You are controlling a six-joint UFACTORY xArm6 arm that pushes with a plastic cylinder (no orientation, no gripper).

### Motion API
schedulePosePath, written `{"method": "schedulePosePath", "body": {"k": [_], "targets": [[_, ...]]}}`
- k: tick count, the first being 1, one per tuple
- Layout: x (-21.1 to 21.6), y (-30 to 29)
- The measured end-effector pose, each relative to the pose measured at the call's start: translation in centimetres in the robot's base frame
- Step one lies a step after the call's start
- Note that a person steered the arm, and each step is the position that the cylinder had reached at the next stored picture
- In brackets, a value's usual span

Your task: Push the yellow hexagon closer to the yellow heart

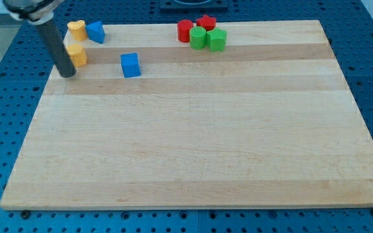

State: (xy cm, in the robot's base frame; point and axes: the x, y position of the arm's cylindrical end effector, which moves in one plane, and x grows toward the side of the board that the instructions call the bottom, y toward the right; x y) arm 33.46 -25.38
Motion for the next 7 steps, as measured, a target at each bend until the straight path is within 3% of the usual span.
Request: {"method": "schedulePosePath", "body": {"k": [1, 3, 4, 5, 6, 7], "targets": [[-4.1, -1.3], [-3.2, 0.5], [-3.9, 4.3], [-6.4, 3.7], [-6.7, 3.1], [-3.1, 2.9]]}}
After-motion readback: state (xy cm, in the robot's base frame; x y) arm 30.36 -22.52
